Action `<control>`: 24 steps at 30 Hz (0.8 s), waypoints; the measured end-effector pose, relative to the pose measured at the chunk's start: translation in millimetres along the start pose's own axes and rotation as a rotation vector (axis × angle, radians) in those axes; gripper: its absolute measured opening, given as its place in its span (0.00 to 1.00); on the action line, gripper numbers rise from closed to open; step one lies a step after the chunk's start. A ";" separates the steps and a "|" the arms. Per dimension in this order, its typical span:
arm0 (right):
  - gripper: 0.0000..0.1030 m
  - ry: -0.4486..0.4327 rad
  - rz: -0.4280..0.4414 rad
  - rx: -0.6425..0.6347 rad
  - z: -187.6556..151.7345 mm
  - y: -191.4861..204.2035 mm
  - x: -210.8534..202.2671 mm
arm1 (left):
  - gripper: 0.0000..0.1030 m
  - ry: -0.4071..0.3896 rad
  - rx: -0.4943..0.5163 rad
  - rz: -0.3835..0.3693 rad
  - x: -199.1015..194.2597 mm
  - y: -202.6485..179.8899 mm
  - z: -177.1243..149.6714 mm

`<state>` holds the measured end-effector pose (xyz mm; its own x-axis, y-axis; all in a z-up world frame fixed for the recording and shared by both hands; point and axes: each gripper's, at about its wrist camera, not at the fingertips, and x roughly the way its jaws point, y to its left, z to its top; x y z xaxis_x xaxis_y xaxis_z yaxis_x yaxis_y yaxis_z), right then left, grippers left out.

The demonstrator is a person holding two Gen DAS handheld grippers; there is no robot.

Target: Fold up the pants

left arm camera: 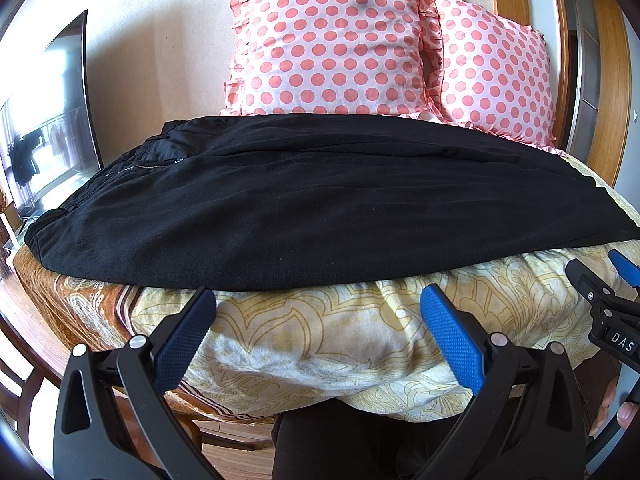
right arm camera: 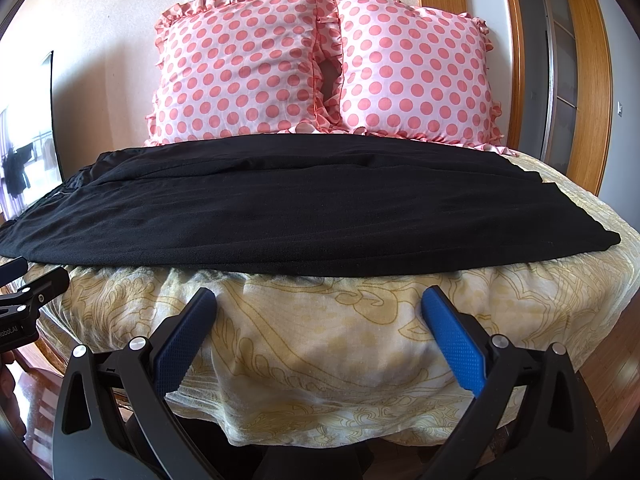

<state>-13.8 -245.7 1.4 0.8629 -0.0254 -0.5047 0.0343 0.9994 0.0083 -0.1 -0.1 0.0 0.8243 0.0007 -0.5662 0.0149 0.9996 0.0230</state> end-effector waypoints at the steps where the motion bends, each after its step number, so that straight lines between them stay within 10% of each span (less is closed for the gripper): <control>1: 0.99 0.000 0.000 0.000 0.0 0.0 0.0 | 0.98 0.000 0.000 0.000 0.0 0.0 0.1; 24: 0.99 -0.002 0.013 -0.005 -2.0 -0.2 -1.4 | 0.98 0.001 0.002 -0.002 0.0 -0.1 0.1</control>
<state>-16.0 -245.8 0.4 0.8643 -0.0122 -0.5029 0.0205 0.9997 0.0109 0.0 -0.1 0.1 0.8234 -0.0012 -0.5674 0.0175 0.9996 0.0233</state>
